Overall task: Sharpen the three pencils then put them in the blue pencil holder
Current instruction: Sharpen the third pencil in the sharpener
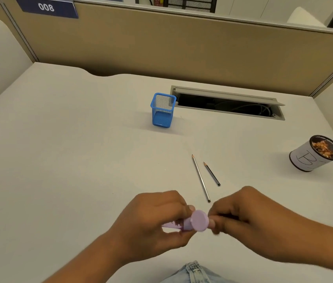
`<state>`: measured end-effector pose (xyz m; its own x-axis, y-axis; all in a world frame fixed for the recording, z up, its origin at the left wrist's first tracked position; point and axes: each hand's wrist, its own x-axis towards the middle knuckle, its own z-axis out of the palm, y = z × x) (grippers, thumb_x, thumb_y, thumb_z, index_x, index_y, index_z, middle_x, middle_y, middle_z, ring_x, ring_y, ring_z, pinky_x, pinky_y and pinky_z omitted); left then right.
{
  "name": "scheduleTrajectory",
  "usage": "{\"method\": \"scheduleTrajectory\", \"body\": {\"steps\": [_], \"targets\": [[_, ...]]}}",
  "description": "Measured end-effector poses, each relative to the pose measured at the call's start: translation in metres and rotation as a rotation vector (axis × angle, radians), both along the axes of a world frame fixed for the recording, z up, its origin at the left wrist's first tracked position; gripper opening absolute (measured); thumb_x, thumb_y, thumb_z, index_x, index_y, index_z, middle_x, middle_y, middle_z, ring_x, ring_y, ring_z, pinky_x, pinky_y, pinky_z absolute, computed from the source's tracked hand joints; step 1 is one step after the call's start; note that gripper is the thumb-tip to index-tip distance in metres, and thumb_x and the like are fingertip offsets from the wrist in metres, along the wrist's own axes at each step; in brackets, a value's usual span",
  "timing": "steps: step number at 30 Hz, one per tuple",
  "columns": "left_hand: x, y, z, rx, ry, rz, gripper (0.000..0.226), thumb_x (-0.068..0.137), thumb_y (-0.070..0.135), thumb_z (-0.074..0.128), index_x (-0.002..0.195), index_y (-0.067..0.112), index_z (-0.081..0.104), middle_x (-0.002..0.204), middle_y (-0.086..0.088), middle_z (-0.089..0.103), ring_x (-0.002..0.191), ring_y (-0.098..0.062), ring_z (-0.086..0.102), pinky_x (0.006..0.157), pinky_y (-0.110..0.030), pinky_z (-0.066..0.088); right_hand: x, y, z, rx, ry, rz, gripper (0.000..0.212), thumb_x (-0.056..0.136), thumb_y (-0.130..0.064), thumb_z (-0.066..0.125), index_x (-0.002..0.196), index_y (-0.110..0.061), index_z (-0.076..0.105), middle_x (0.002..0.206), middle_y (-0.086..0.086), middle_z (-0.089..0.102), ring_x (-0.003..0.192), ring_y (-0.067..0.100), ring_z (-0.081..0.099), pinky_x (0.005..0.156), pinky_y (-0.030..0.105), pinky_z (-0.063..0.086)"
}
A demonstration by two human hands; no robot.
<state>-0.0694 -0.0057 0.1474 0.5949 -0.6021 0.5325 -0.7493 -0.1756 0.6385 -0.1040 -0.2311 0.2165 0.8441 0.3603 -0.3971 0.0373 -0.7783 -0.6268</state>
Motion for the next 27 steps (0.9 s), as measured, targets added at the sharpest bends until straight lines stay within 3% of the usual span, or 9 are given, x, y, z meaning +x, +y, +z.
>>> {"method": "scheduleTrajectory", "body": {"steps": [2, 4, 8, 11, 15, 18, 21, 23, 27], "targets": [[0.002, 0.001, -0.002, 0.017, -0.071, -0.024, 0.014, 0.083, 0.02, 0.078, 0.078, 0.009, 0.071, 0.081, 0.001, 0.067, 0.072, -0.008, 0.057, 0.055, -0.019, 0.048, 0.005, -0.001, 0.003, 0.207, 0.424, -0.194, 0.036, 0.092, -0.046, 0.062, 0.067, -0.022, 0.068, 0.045, -0.01, 0.042, 0.043, 0.009, 0.03, 0.043, 0.017, 0.025], [0.003, 0.001, -0.003, 0.011, -0.095, -0.039, 0.013, 0.085, 0.021, 0.076, 0.081, 0.009, 0.072, 0.082, 0.002, 0.066, 0.069, -0.011, 0.056, 0.054, -0.019, 0.047, 0.007, 0.0, 0.005, 0.356, 0.702, -0.298, 0.036, 0.09, -0.043, 0.064, 0.067, -0.016, 0.067, 0.046, -0.005, 0.038, 0.043, 0.013, 0.023, 0.042, 0.02, 0.02], [0.006, 0.002, -0.006, -0.005, -0.032, -0.045, 0.011, 0.084, 0.021, 0.076, 0.081, 0.013, 0.069, 0.083, 0.003, 0.066, 0.068, -0.007, 0.057, 0.056, -0.015, 0.045, 0.012, 0.0, 0.002, 0.384, 0.889, -0.332, 0.044, 0.098, -0.04, 0.054, 0.062, -0.016, 0.061, 0.043, -0.004, 0.033, 0.043, 0.012, 0.018, 0.041, 0.02, 0.016], [0.01, 0.006, -0.01, -0.069, 0.161, 0.038, 0.018, 0.079, 0.019, 0.08, 0.079, 0.018, 0.063, 0.078, 0.006, 0.063, 0.064, 0.001, 0.052, 0.059, -0.01, 0.039, 0.018, -0.004, -0.004, 0.404, 0.8, -0.334, 0.043, 0.098, -0.041, 0.052, 0.064, -0.015, 0.062, 0.044, -0.005, 0.035, 0.041, 0.011, 0.02, 0.04, 0.02, 0.017], [0.017, 0.01, -0.021, -0.207, 0.482, 0.241, 0.021, 0.075, 0.029, 0.08, 0.077, 0.022, 0.06, 0.067, -0.002, 0.061, 0.053, -0.02, 0.051, 0.049, -0.022, 0.043, 0.029, -0.011, -0.022, 0.42, 0.592, -0.454, 0.041, 0.098, -0.041, 0.052, 0.07, -0.015, 0.068, 0.05, -0.003, 0.042, 0.041, 0.01, 0.028, 0.041, 0.018, 0.026], [0.019, 0.005, -0.028, -0.271, 0.685, 0.344, 0.017, 0.071, 0.037, 0.078, 0.078, 0.026, 0.067, 0.073, -0.007, 0.07, 0.063, -0.033, 0.06, 0.055, -0.025, 0.052, 0.042, -0.015, -0.051, 0.408, 0.415, -0.629, 0.04, 0.1, -0.032, 0.051, 0.072, -0.014, 0.074, 0.059, 0.0, 0.053, 0.041, 0.01, 0.035, 0.041, 0.017, 0.031], [0.019, 0.0, -0.036, -0.258, 0.785, 0.356, 0.02, 0.071, 0.046, 0.078, 0.086, 0.032, 0.076, 0.083, 0.003, 0.076, 0.071, -0.031, 0.064, 0.062, -0.031, 0.057, 0.056, -0.012, -0.081, 0.236, 0.206, -0.671, 0.028, 0.093, -0.029, 0.06, 0.074, -0.019, 0.078, 0.068, -0.002, 0.067, 0.048, 0.012, 0.056, 0.046, 0.018, 0.041], [0.018, -0.003, -0.041, -0.295, 0.85, 0.353, 0.024, 0.072, 0.049, 0.079, 0.091, 0.033, 0.079, 0.088, 0.005, 0.078, 0.08, -0.028, 0.068, 0.068, -0.027, 0.06, 0.066, -0.01, -0.101, 0.031, 0.063, -0.64, 0.019, 0.088, -0.034, 0.066, 0.071, -0.029, 0.075, 0.074, -0.005, 0.074, 0.058, 0.014, 0.068, 0.051, 0.018, 0.045], [0.018, -0.011, -0.047, -0.347, 0.933, 0.369, 0.023, 0.074, 0.046, 0.08, 0.092, 0.032, 0.079, 0.09, 0.004, 0.079, 0.092, -0.027, 0.072, 0.083, -0.036, 0.06, 0.084, 0.003, -0.133, -0.217, -0.098, -0.621, 0.013, 0.085, -0.034, 0.063, 0.077, -0.033, 0.073, 0.078, -0.011, 0.074, 0.07, 0.017, 0.07, 0.062, 0.029, 0.055]]}}
